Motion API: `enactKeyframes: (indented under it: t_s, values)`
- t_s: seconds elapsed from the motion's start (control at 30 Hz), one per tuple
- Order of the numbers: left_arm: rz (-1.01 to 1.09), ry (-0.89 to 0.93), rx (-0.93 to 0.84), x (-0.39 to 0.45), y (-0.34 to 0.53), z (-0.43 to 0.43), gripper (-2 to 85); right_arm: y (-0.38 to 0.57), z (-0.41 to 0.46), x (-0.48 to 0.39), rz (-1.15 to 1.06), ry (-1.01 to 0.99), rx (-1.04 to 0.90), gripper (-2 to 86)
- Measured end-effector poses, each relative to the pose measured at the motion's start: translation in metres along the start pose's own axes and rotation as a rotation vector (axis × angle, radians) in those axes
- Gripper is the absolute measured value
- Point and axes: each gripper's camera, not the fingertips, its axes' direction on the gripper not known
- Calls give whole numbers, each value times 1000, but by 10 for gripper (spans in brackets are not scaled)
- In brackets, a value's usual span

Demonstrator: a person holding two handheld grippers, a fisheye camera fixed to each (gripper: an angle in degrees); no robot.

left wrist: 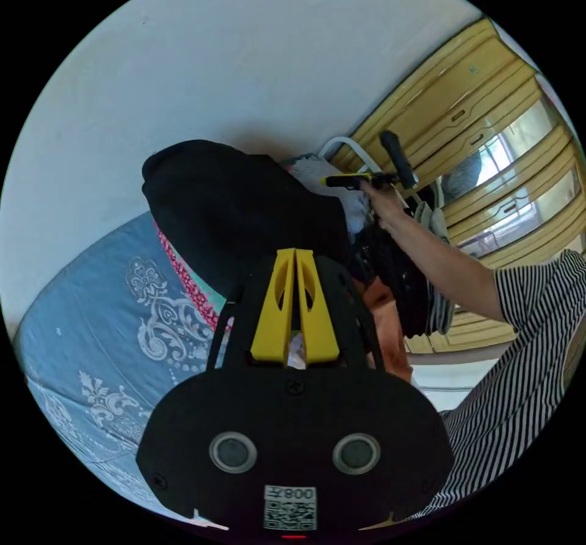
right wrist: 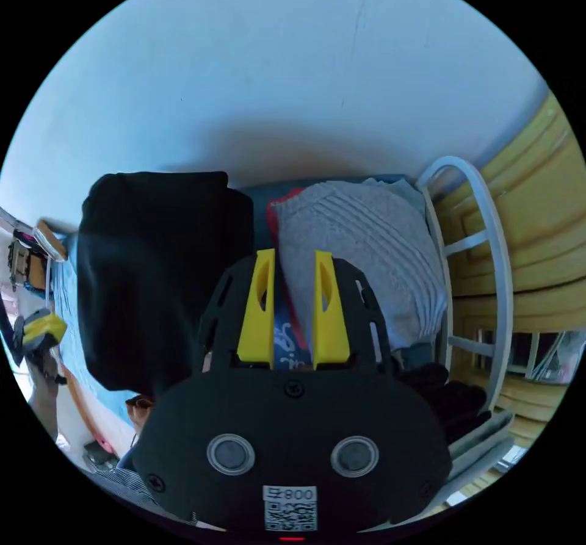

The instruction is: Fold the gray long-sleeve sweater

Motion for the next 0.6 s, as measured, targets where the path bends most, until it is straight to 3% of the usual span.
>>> enactKeyframes:
  t_s: [0.13,0.23,0.3,0.37,0.6]
  values:
    - [-86,32,-50,-28,45,-1,0,-13,60,1,-129,185,-139,132]
    - [-185,76,-81,-54,82,0,0,-1,81,1,-209,445,-89,84]
    - [-222,90,-96,-69,104,-1,0,5,90,10,-247,497,-91,72]
    - [-243,78,-120,-85,132,-4,0,9,88,36,-207,446,-81,60]
    - [-296,119,-118,-130,209,-18,1,38,64,191,131,-24,-75,24]
